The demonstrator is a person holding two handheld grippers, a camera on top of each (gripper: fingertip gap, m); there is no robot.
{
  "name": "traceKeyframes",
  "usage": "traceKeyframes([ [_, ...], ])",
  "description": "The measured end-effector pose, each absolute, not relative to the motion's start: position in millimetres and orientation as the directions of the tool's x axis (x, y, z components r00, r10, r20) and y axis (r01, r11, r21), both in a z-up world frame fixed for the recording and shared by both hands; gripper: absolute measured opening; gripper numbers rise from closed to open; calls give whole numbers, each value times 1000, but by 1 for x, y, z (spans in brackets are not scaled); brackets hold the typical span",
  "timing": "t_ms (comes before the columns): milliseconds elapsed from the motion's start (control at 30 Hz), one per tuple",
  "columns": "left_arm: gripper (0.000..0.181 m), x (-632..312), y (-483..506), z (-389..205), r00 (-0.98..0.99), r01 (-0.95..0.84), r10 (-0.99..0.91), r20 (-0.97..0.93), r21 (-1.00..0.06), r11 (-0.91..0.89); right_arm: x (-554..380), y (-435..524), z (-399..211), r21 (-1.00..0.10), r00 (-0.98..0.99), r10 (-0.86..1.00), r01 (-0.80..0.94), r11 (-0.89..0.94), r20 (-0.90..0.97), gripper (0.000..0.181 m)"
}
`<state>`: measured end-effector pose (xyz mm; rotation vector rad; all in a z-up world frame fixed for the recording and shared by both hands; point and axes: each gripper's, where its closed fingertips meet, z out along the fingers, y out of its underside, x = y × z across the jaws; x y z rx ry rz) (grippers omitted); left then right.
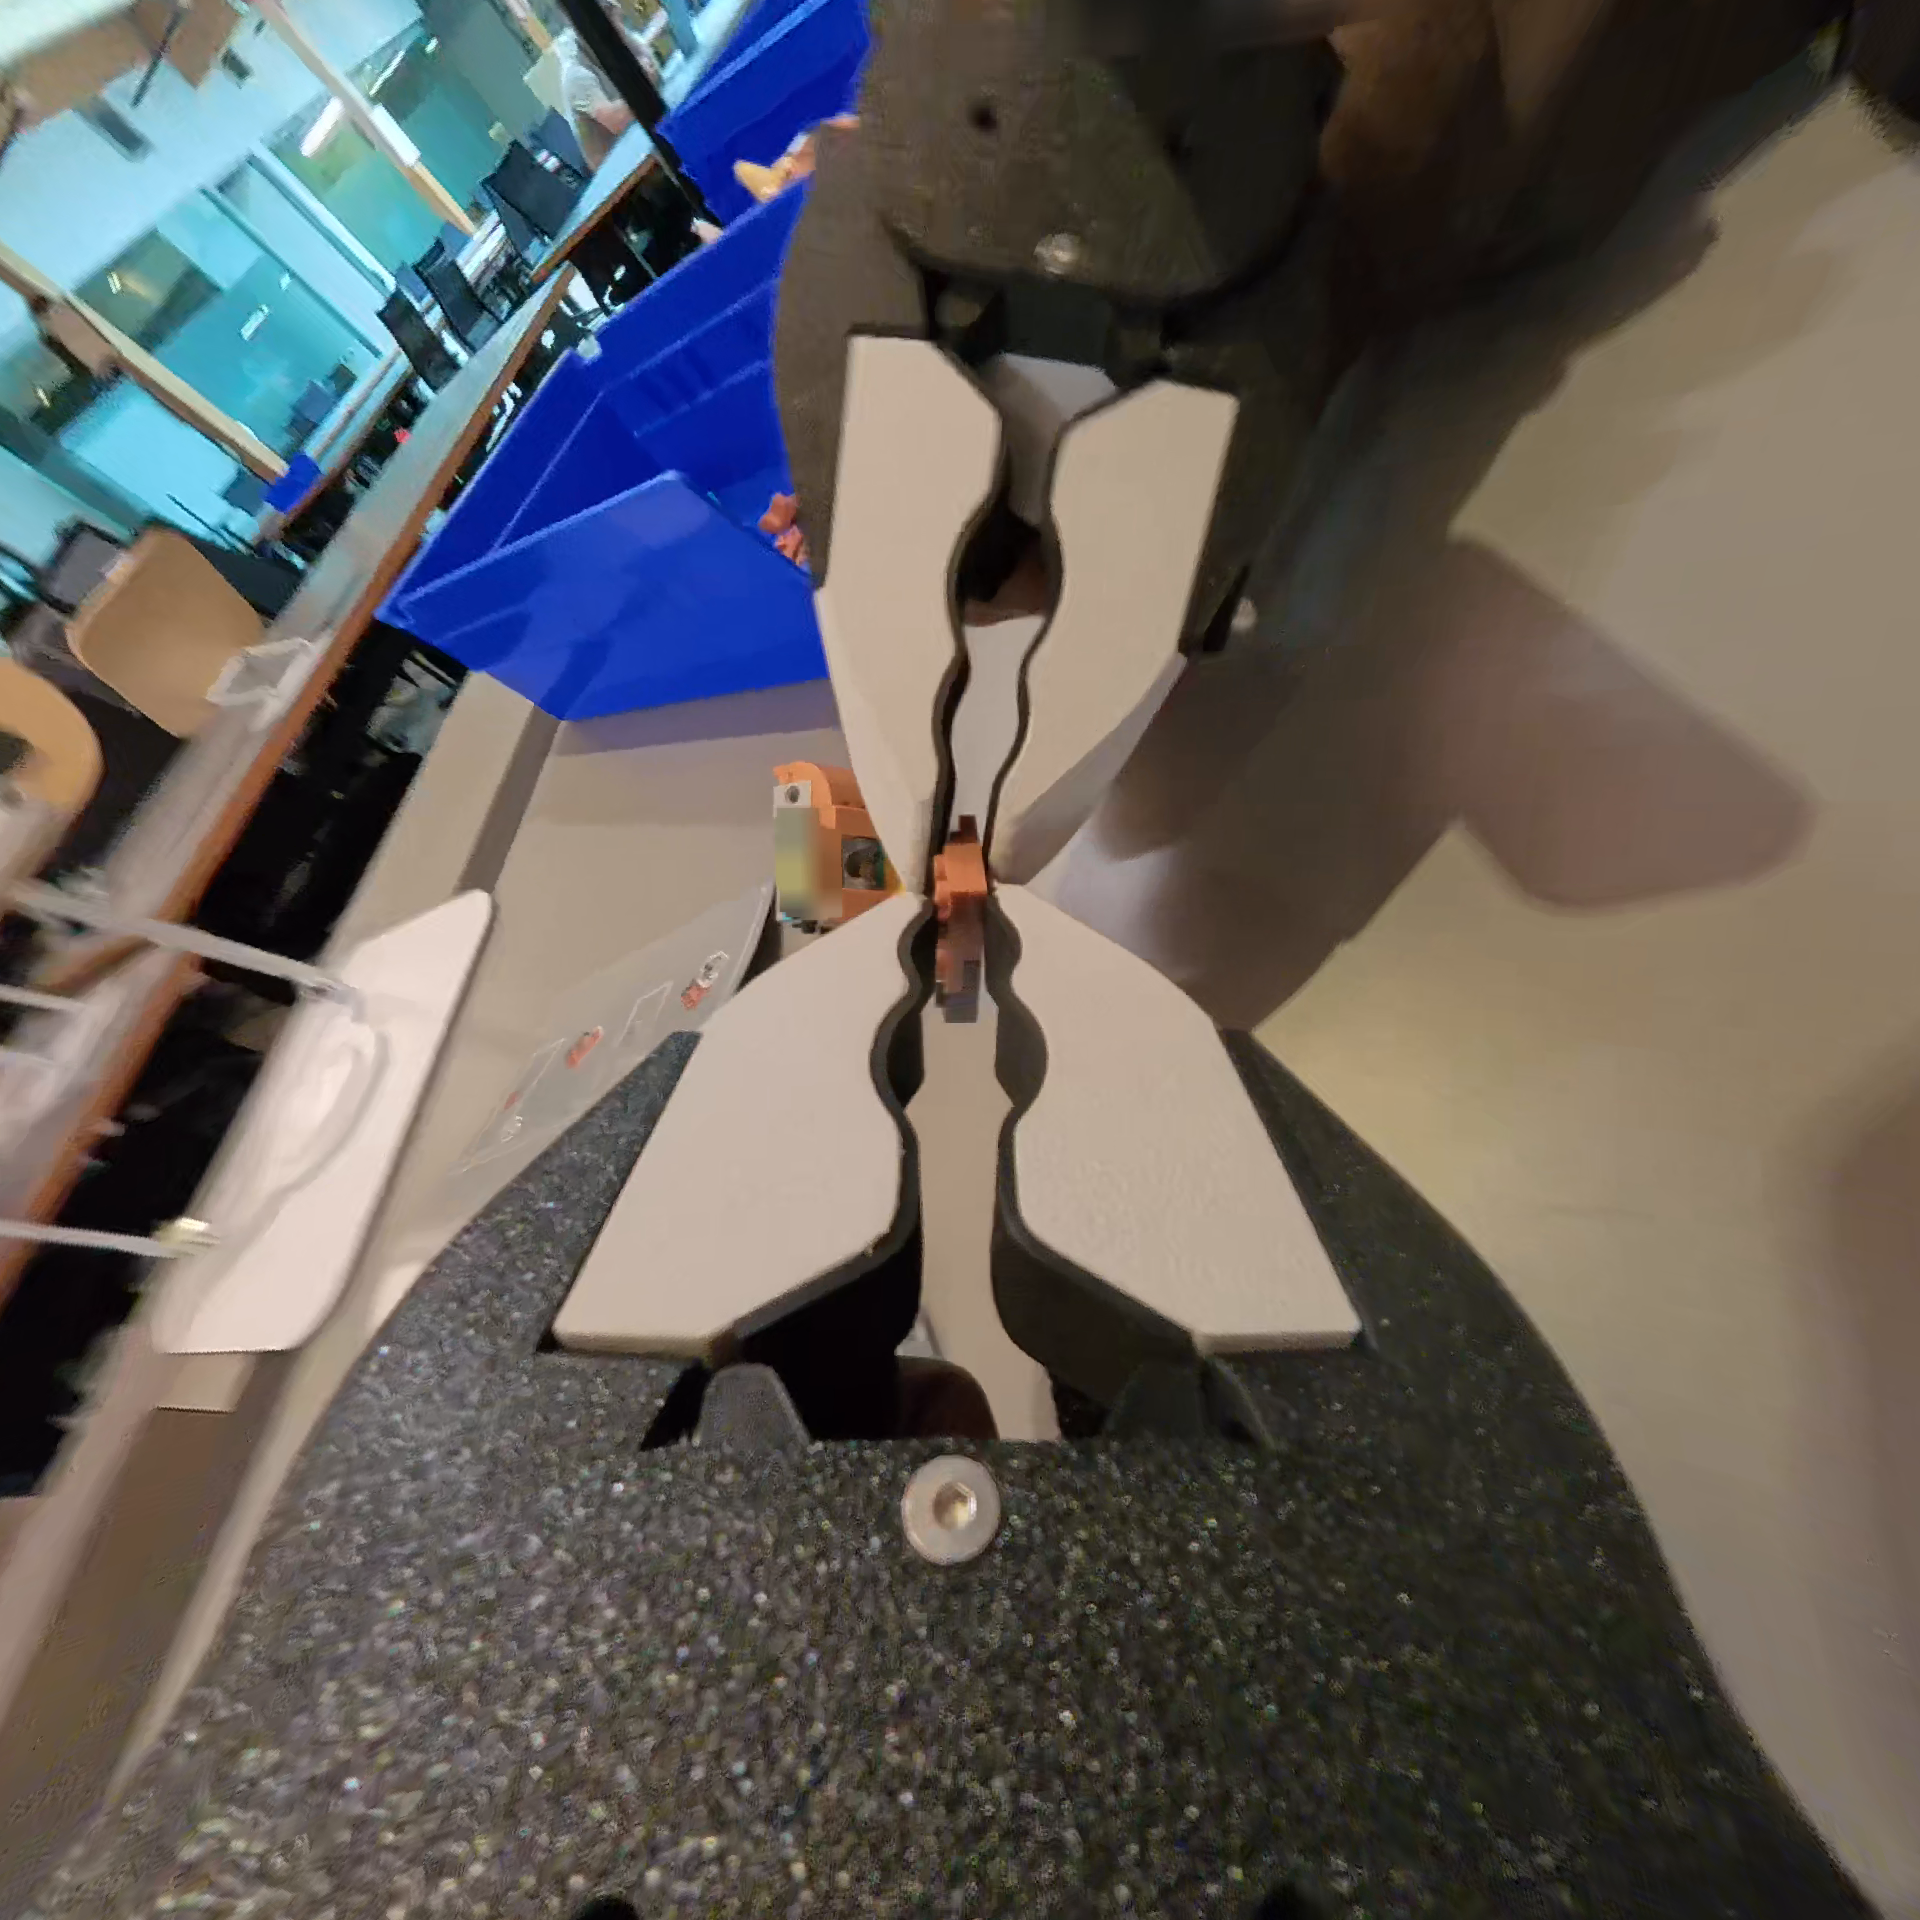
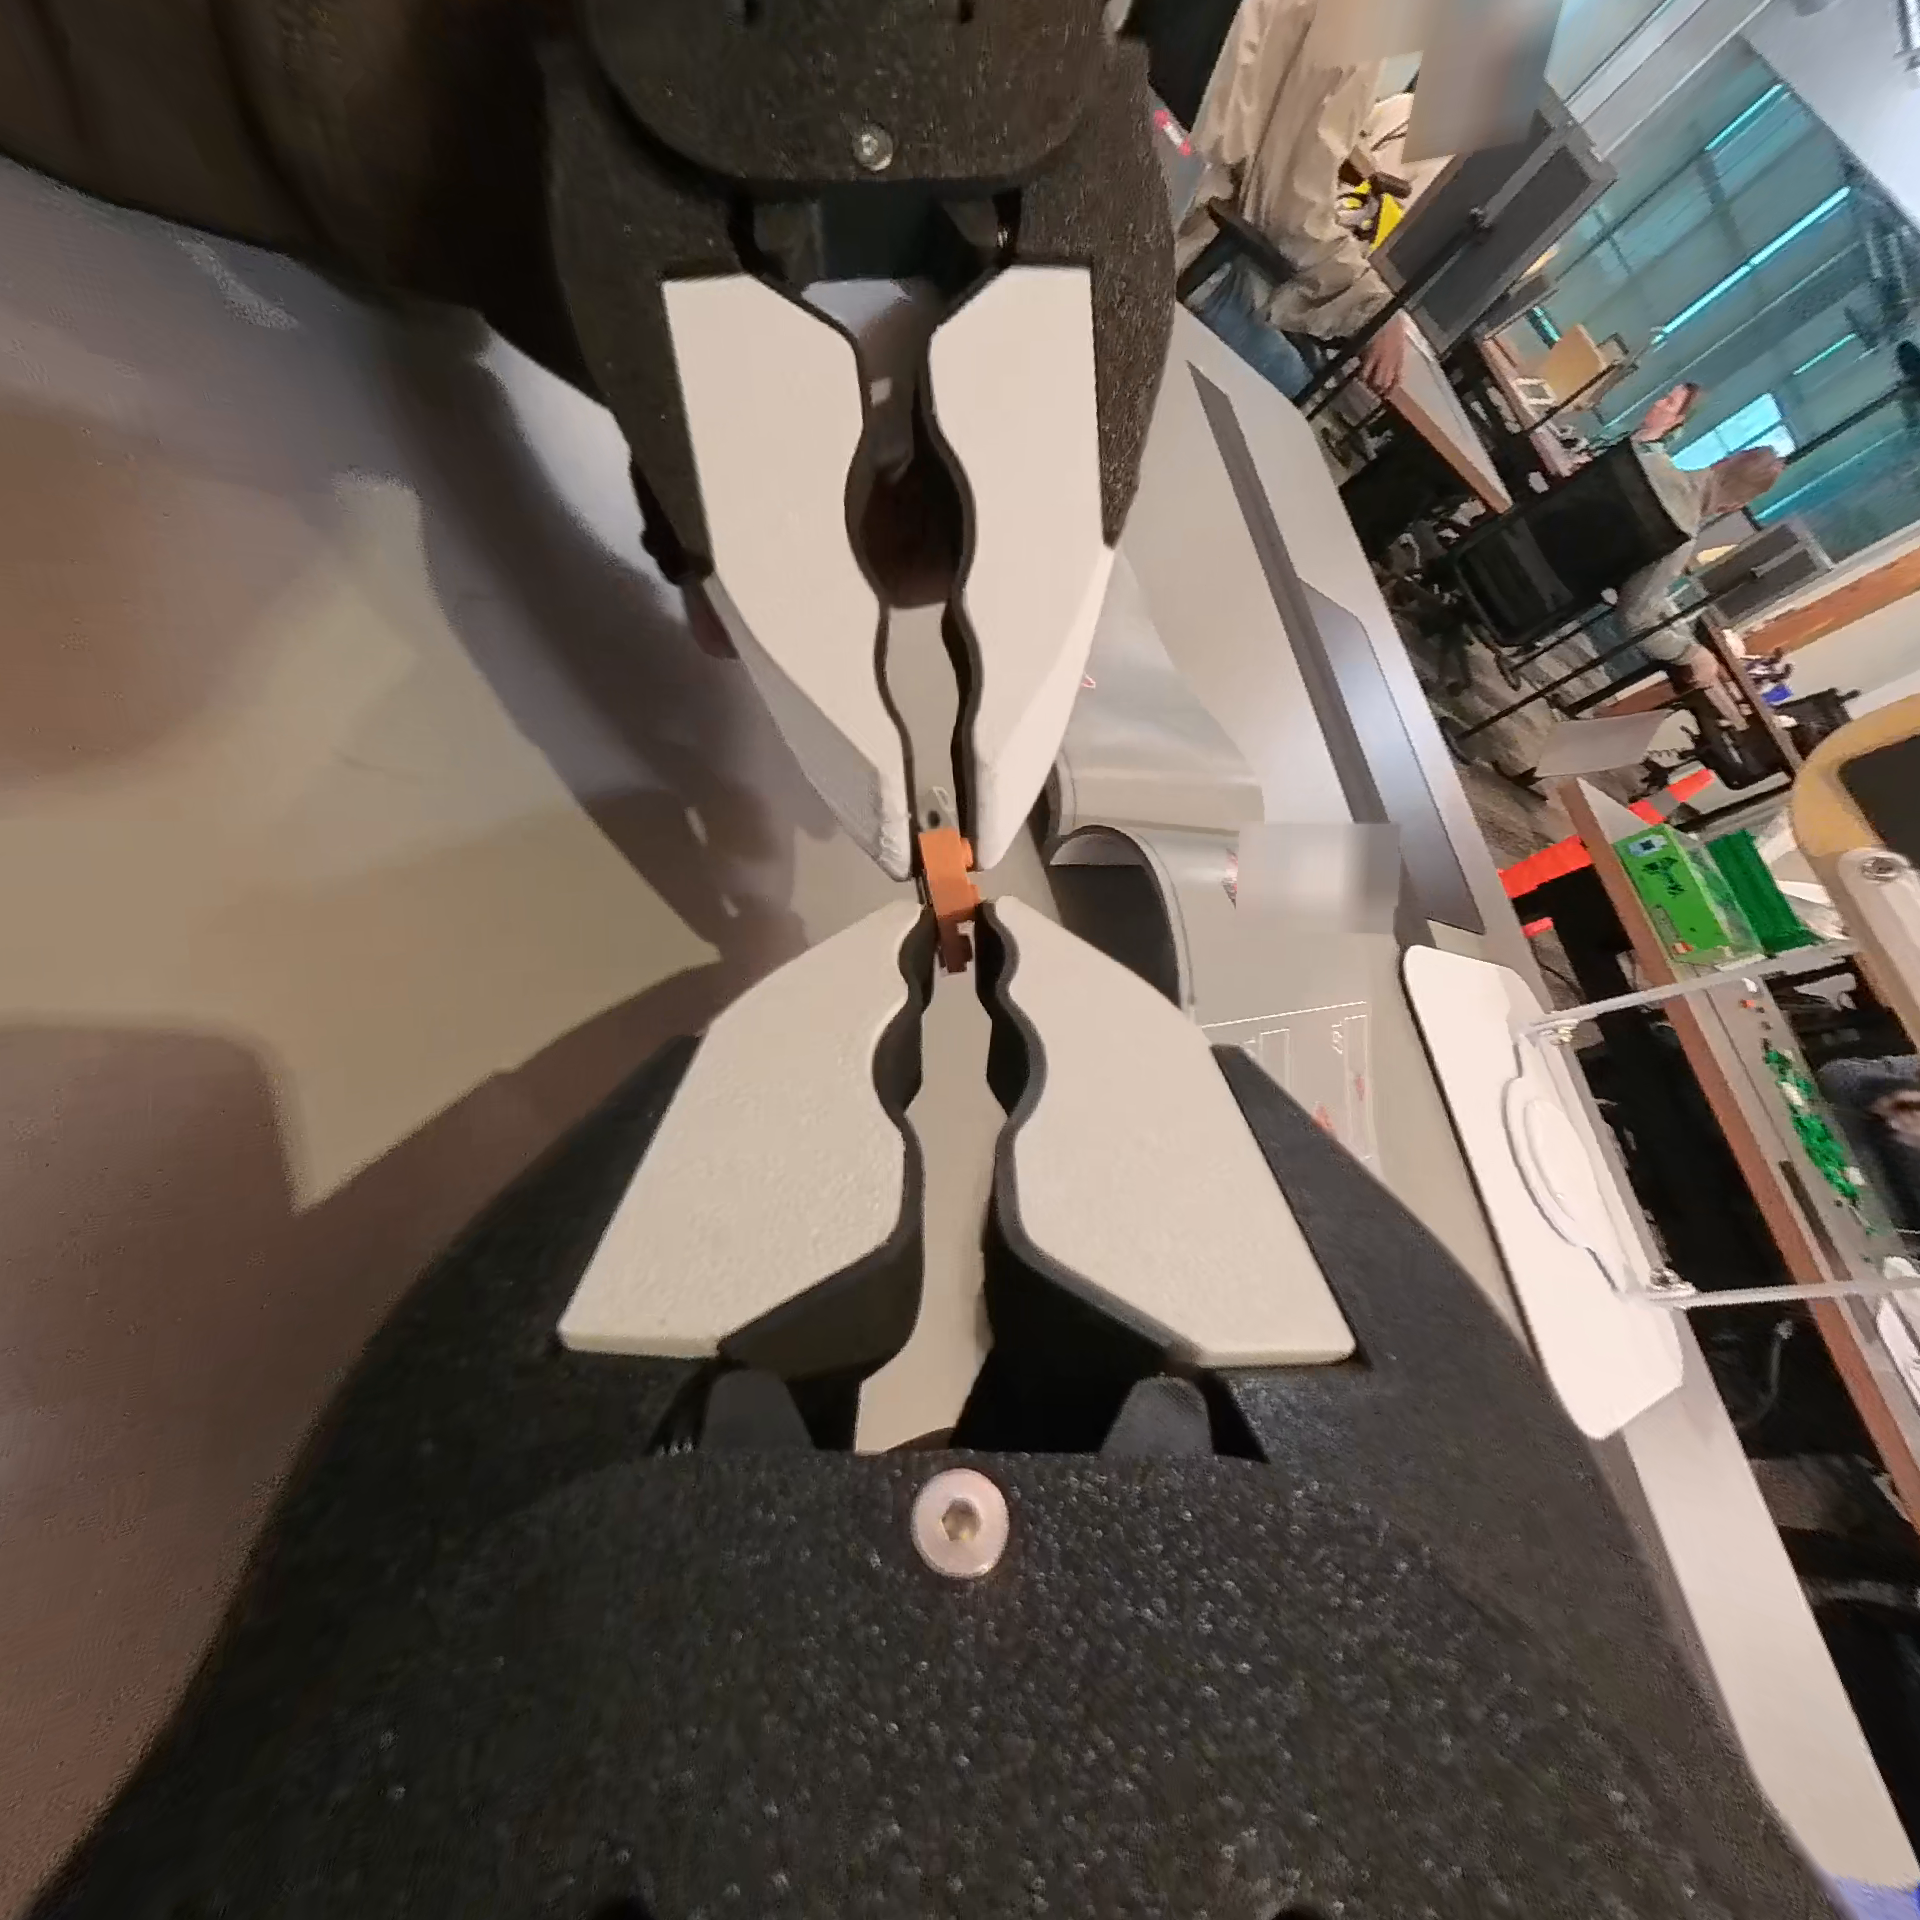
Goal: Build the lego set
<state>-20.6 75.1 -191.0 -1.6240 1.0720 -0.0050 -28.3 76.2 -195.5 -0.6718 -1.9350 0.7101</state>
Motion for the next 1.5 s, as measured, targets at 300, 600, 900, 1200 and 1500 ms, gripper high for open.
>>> traceKeyframes([
  [300, 49, -38, 89, -155, 748, 120, -614, 250, -962, -245, -35, 96, -173, -570, -165, 579, 100, 815, 799, 7],
  [600, 40, -25, 90, -167, 715, 166, -611, 340, -931, -325, -38, 83, -167, -456, -83, 460, 55, 888, 884, 8],
  [900, 37, -28, 80, -164, 668, 229, -632, 393, -917, -328, -41, 75, -163, -477, -87, 476, 5, 879, 875, 22],
  [1200, 39, -17, 61, -163, 569, 260, -689, 448, -893, -367, -39, 55, -170, -623, -241, 595, -55, 780, 766, 9],
  [1500, 24, -22, 56, -156, 754, -212, -624, -202, -975, 59, -39, 55, -173, -765, -341, 727, 33, 643, 596, 9],
])
